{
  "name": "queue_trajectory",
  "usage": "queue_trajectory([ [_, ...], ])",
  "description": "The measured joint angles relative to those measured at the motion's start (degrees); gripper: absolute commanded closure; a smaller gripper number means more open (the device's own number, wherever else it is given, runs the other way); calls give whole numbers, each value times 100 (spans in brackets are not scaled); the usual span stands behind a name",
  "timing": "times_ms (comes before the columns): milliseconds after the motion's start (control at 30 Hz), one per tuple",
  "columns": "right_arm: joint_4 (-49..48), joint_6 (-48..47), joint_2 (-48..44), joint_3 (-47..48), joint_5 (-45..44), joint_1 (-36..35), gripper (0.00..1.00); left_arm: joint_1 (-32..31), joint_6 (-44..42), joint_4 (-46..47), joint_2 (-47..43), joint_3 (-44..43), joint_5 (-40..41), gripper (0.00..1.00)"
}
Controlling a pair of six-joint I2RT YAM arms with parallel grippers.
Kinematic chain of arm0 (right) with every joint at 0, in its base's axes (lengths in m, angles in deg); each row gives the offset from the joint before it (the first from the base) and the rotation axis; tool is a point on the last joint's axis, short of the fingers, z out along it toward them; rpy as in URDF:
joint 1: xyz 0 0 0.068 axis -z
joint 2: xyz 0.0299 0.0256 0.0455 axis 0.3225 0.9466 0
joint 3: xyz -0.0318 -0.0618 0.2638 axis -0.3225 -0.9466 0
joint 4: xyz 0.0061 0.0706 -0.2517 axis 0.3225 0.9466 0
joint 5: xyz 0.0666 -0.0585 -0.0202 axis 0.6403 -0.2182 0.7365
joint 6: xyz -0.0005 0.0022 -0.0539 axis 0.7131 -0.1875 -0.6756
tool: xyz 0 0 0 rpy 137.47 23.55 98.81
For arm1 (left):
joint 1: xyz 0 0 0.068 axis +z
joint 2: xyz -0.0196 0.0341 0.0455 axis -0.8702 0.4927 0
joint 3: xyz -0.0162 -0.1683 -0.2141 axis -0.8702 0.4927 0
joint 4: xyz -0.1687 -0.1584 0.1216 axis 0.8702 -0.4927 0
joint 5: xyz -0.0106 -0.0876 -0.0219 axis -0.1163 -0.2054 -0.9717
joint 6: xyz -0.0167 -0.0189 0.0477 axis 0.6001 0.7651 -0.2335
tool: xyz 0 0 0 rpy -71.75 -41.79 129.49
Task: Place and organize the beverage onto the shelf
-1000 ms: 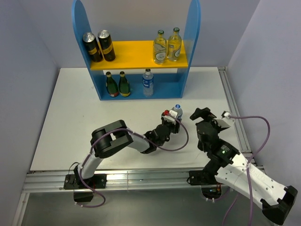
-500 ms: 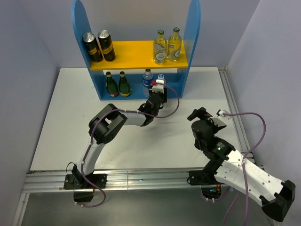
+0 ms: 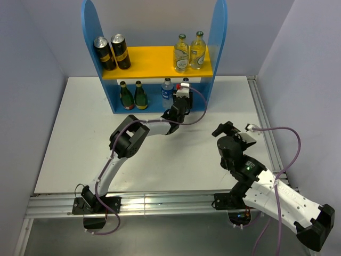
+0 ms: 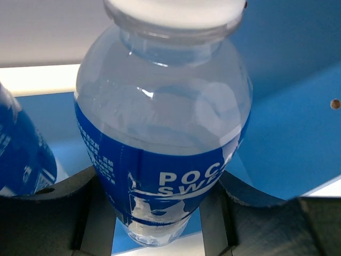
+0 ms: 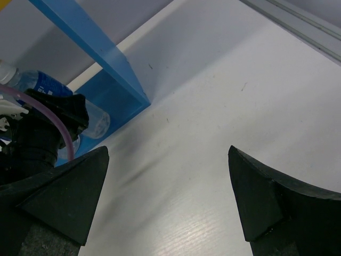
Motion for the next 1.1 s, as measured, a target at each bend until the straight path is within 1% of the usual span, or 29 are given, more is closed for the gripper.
queue_trajectory([
  [67, -22, -17, 0, 0, 11, 2, 0, 7, 7, -85, 33, -94, -2, 78],
  [100, -37, -22, 0, 0, 11, 2, 0, 11, 7, -122, 33, -114, -4, 62],
  [133, -39, -33, 0, 0, 13, 7, 0, 13, 7, -170, 33, -131, -2, 51],
  [167, -39, -35, 0, 0, 13, 9, 0, 13, 7, -212, 33, -157, -2, 43],
  [200, -42, -37, 0, 0, 13, 11, 0, 15, 7, -264, 35, -186, -4, 27],
  [233, -39, -37, 0, 0, 13, 11, 0, 20, 0, -317, 35, -210, -4, 22],
  [267, -42, -37, 0, 0, 13, 11, 0, 22, 2, -334, 35, -232, -2, 5],
  [300, -42, -37, -2, 0, 15, 11, 0, 24, -22, -328, 35, -256, -22, 1],
  [400, -59, -44, -2, 0, 17, 11, 0, 13, 48, -142, 20, -350, -20, 1],
  [533, -79, -57, -2, 0, 20, 11, 0, 7, 55, -83, -76, -260, -11, 1],
  [767, -76, -55, 0, 0, 17, 11, 0, -109, 83, -83, -807, 772, 76, 0],
  [1000, -76, -55, 31, 0, 17, 11, 0, -564, 258, -173, -2048, 2238, 341, 1],
  [1033, -76, -55, 35, 0, 17, 11, 0, -649, 295, -275, -2238, 2391, 376, 2],
  [1100, -76, -55, 37, 0, 17, 13, 0, -833, 446, -546, -2608, 2614, 505, 10],
])
